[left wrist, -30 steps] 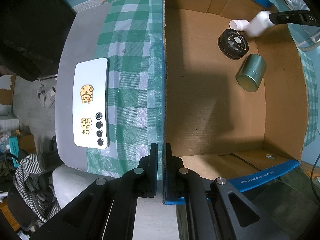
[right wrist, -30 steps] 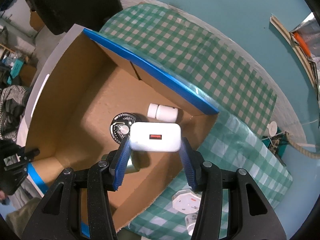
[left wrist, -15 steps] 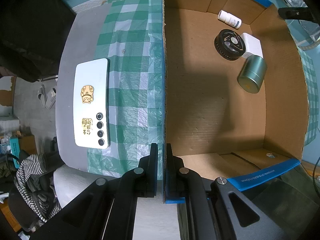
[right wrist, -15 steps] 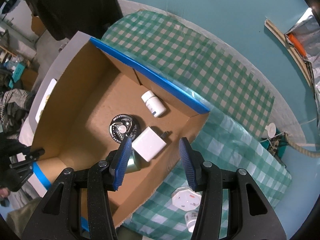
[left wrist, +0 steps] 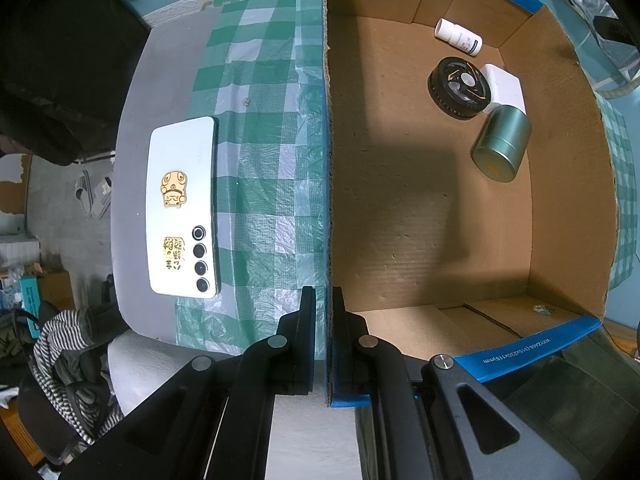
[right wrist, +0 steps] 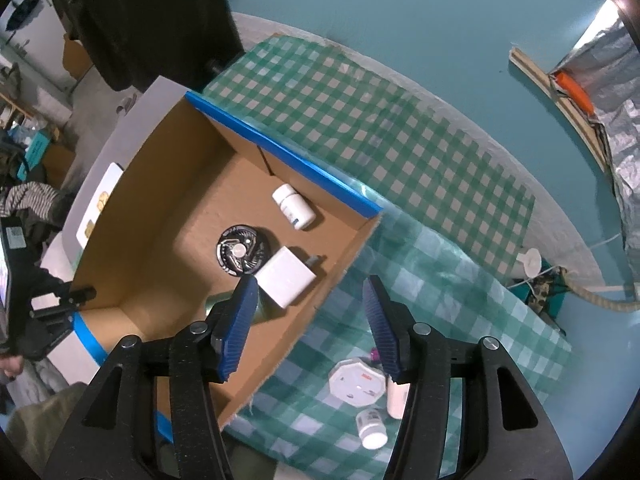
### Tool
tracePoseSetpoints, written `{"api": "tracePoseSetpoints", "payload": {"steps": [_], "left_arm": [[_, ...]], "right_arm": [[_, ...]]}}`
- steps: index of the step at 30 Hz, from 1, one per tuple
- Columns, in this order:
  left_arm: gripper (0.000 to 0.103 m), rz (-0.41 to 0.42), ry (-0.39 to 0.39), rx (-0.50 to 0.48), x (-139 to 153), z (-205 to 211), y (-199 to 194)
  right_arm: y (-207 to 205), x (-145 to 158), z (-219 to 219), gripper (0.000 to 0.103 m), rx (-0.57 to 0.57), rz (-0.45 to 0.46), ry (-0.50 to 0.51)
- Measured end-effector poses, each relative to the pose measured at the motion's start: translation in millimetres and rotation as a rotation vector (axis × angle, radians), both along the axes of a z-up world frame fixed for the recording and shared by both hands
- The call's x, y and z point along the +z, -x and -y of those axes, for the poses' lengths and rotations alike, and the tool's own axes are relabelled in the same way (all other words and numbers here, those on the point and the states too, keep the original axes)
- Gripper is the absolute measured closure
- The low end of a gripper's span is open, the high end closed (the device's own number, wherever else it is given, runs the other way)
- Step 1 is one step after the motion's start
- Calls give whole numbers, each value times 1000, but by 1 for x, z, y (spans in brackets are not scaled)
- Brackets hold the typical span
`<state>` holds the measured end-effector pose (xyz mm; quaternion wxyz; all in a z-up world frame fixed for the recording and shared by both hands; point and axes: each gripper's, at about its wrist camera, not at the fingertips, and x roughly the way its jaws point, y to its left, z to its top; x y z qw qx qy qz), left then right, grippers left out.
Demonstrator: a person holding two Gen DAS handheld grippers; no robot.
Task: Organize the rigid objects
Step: 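Return the right tool and grasp the white KINYO earbud case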
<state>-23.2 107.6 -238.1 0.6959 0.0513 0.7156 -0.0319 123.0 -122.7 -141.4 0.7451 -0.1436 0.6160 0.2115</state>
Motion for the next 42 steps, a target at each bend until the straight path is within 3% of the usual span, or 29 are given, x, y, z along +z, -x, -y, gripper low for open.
{"api": "tracePoseSetpoints", "payload": {"steps": [11,19,29,42], "left_arm": [[97,-2,-1,-4,0,1,0],[97,-3,-3,-4,1,1,-1],[97,-2,-7,-2,1,4,-2],[97,-5,-14,1,3,4,-4]], "right_arm": [[6,4,50,46,-78,-10,-7],[10,-11,95,43,-155,-38,29],[18,-69,146,43,-244,-164,7],[35,-125,168,43,-251,-243,4]]}}
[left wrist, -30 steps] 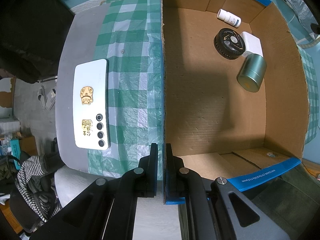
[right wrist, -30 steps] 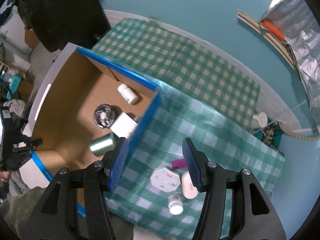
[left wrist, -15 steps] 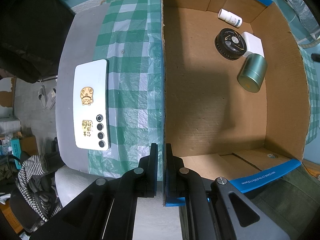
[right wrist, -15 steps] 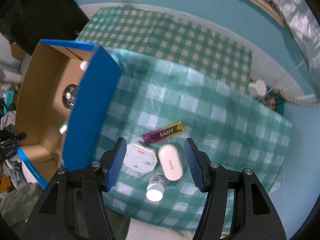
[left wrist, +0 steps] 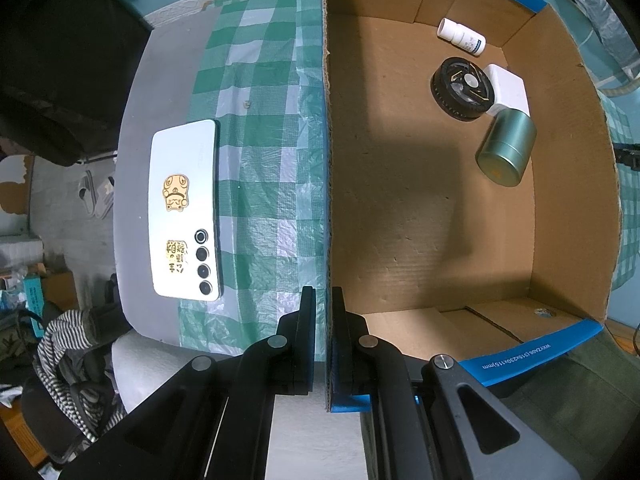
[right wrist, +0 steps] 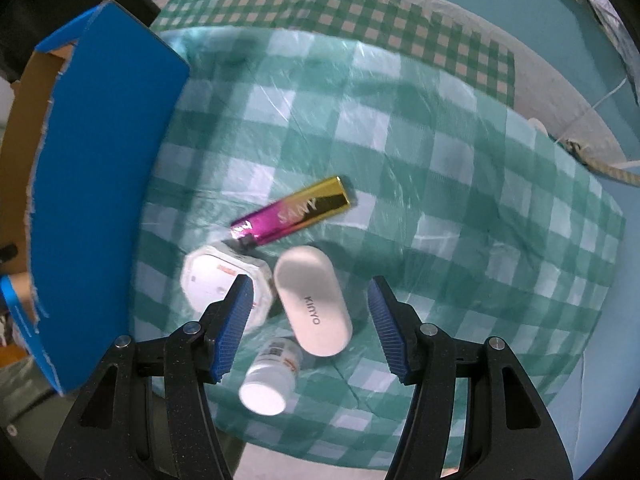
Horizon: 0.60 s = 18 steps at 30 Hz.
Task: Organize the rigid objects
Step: 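Return the right tool and grasp the white KINYO earbud case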
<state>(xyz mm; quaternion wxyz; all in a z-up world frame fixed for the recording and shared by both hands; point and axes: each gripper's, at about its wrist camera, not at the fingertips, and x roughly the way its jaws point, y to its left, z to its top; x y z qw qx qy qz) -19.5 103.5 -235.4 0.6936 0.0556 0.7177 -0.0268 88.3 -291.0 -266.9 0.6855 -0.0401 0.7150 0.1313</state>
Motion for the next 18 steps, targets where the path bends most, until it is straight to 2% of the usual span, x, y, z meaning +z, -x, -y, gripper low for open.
{"api": "tracePoseSetpoints", "payload": {"steps": [7,14,18], "left_arm": [[97,-2,-2,4,1,-2,-1],[97,-2,-2,6,1,-2,-2],[97,0,-1,10,1,-2,-2]], "right_arm": [[4,-20,9,43,-30,-39,11],[-1,-27,19,43,-60,-26,32],[-2,-32,28,43,-102,-53,32]]}}
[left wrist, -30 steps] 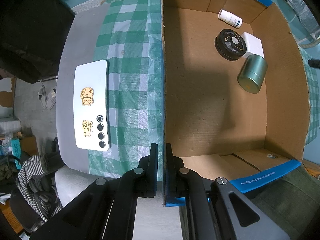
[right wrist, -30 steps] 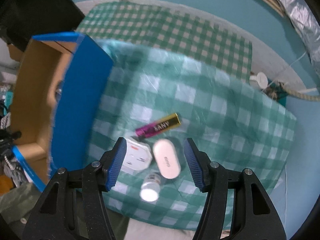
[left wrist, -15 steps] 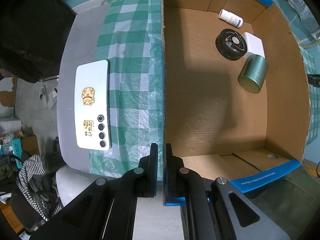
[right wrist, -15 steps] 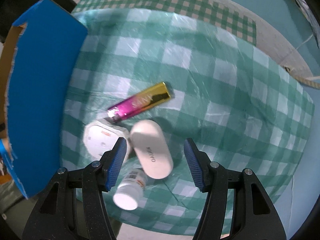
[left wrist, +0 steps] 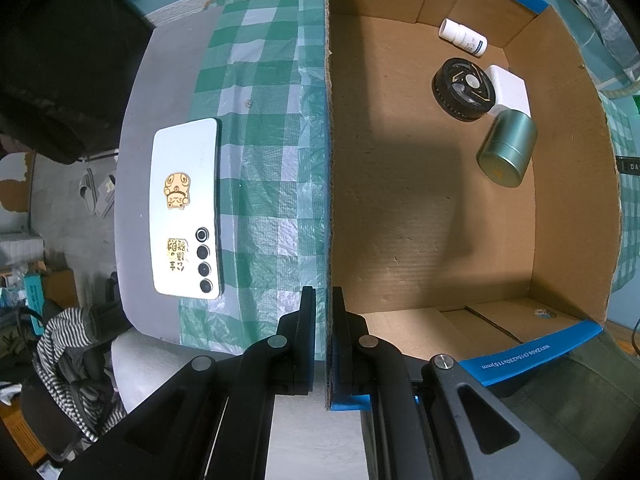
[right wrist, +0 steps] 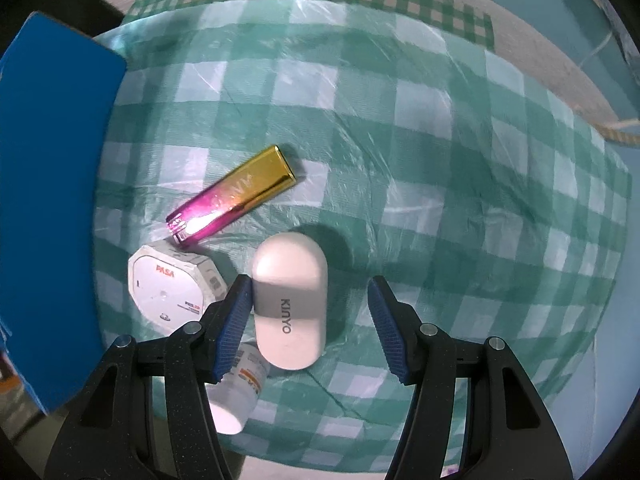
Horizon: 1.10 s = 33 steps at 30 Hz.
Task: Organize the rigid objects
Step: 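Return the right tool and grasp the white KINYO earbud case, then carry the earbud case with the right tool into the box and release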
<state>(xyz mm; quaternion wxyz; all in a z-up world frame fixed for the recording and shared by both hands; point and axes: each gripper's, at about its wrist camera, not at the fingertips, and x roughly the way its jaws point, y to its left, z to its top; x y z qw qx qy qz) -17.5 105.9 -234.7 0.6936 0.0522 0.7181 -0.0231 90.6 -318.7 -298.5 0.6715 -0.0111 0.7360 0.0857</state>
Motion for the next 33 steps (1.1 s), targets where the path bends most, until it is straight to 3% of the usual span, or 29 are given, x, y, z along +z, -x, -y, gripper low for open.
{"api": "tracePoseSetpoints", "payload": {"steps": [4,11,22,33], "left_arm": [[97,-2,1,5,-1,-1,1],[97,1,4,1,-1,-5,1],[97,6,4,-11,0,-1,2],[97,6,5,-13,1,1,2]], "right_arm": [[3,0,-2,43,-2,2,6],[18,-2,-11,66,-34,36,17],[14,6,2,66,-76,55,8],[12,46,-6,66,-65,86,16]]}}
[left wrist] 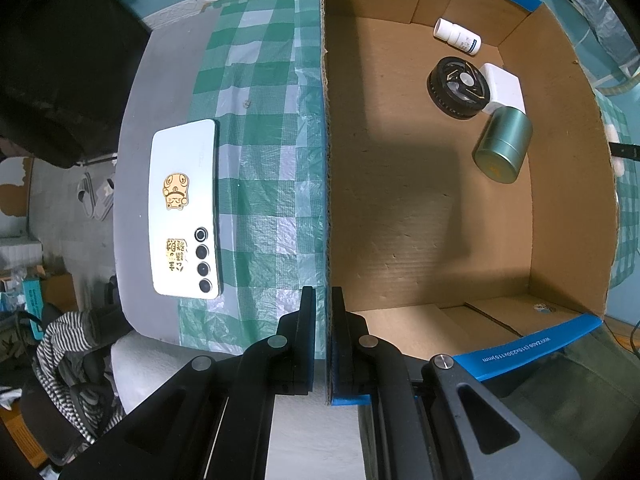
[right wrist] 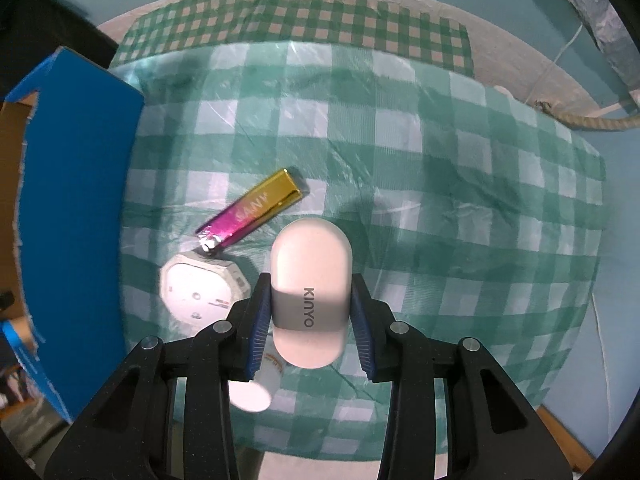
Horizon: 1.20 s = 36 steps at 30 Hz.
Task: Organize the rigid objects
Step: 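Carry the earbud case with the right tool into the box and release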
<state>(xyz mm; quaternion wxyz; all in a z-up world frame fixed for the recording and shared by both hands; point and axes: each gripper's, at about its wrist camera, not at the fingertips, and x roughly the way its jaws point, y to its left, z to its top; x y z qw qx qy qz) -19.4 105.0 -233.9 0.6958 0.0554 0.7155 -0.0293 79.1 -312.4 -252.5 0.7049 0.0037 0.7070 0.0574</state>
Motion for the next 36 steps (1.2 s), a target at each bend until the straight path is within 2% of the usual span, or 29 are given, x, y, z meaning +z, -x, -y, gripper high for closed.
{"api": "tracePoseSetpoints", "payload": {"steps": [16,25,36], "left_arm": [[97,3,-1,-4,1,1,-1],[97,4,0,-4,2,2,-2],[97,8,6,0,4,1,-4]], "right_arm": [[-15,69,-41,66,93,84,-32],[-30,91,-79,66,185,125,-53],[-40,103,-137,66,307,147,-65]]}}
